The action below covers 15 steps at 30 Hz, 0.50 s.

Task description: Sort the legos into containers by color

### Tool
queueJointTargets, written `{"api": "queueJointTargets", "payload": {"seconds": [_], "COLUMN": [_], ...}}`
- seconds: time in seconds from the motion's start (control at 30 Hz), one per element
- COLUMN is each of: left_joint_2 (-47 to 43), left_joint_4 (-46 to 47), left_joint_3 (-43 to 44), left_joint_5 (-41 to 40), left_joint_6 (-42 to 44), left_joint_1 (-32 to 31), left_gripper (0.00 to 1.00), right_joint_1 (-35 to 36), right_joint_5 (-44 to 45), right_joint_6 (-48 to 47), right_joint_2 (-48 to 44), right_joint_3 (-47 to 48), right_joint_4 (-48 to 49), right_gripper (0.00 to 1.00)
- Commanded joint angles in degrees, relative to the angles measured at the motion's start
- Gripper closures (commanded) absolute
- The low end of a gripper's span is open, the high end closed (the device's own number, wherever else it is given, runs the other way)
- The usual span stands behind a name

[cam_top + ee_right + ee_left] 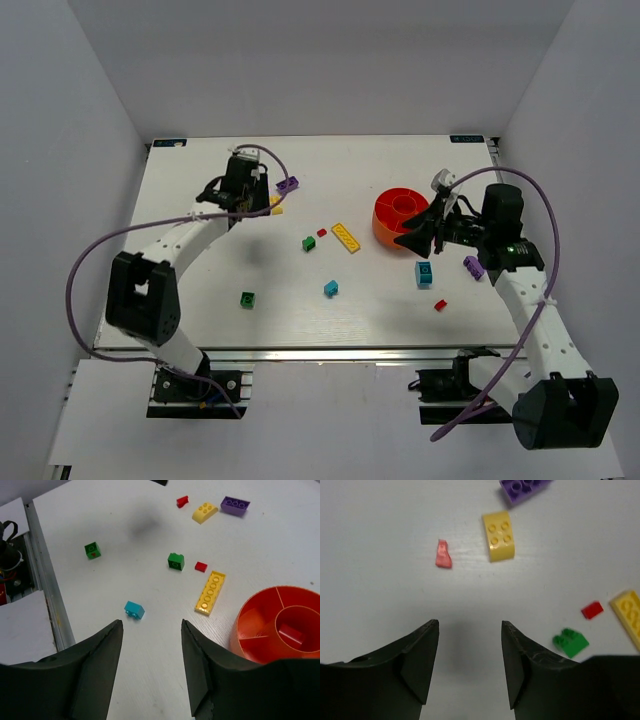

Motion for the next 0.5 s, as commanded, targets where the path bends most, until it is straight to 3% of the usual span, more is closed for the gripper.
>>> {"api": "queueJointTargets", "payload": {"seconds": [0.0, 0.23, 0.33, 0.47], "left_joint_2": [7.32, 23.24, 26.07, 28.63], "left_joint_4": [-4.32, -13.02, -13.03, -13.29], "left_joint_3": [9.68, 26.50, 28.97, 30.64], "left_joint_5": [4.59, 5.65, 5.47, 5.21], "left_joint_6": [0.06, 0.15, 0.06, 0.41], "left_joint_1": [4.09, 7.26, 8.48, 8.49], "left_gripper": [0.37, 0.50, 0.51, 0.46], "right_joint_1": [-0.47, -0.29, -0.38, -0.29], "right_joint_5": [-3.82, -4.61, -5.57, -5.75], "right_joint_6": [1.47, 1.55, 1.65, 1.82], "right_joint_2": [-3.60, -4.66, -4.23, -4.40], "right_joint_3": [0.19, -0.16, -0.16, -0.07], "right_joint_4": [2.94, 2.06, 1.80, 1.45], "right_gripper": [0.44, 0.55, 0.61, 0.61]}}
